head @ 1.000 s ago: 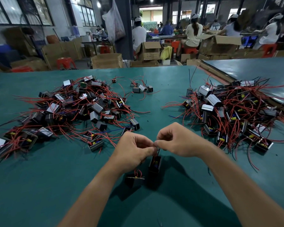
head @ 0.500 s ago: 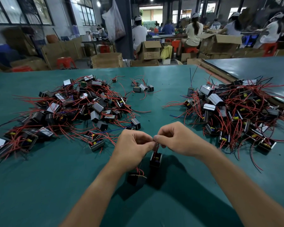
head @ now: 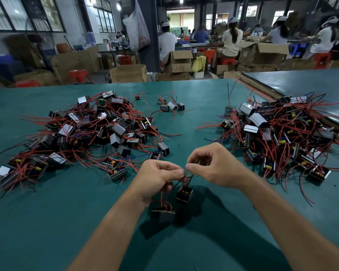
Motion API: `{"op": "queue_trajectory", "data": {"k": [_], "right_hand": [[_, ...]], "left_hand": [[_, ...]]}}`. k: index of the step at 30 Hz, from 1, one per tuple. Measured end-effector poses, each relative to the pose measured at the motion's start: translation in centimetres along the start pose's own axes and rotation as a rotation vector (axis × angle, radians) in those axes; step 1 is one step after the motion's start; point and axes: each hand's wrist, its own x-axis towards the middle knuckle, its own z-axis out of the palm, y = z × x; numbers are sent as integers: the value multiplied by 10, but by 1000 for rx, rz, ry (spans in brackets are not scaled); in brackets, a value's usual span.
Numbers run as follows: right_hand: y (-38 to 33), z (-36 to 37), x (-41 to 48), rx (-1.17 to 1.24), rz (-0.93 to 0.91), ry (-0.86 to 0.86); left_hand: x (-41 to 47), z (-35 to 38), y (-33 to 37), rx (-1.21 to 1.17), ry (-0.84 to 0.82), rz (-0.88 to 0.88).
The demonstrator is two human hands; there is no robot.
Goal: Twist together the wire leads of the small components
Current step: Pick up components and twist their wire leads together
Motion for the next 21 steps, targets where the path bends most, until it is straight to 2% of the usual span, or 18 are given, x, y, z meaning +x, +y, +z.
{"op": "queue_trajectory", "data": {"k": [10,16,21], "right_hand": [[-3,-3,-4,5,-21,-82],[-4,-6,-4,68,-33,-141],[-4,-7,-3,78,-23,-184]], "left_hand": [[-1,-1,0,11,-25,0],[-4,-4,1,67,-139,-9],[-4,-3,1,100,-150,-3]]}}
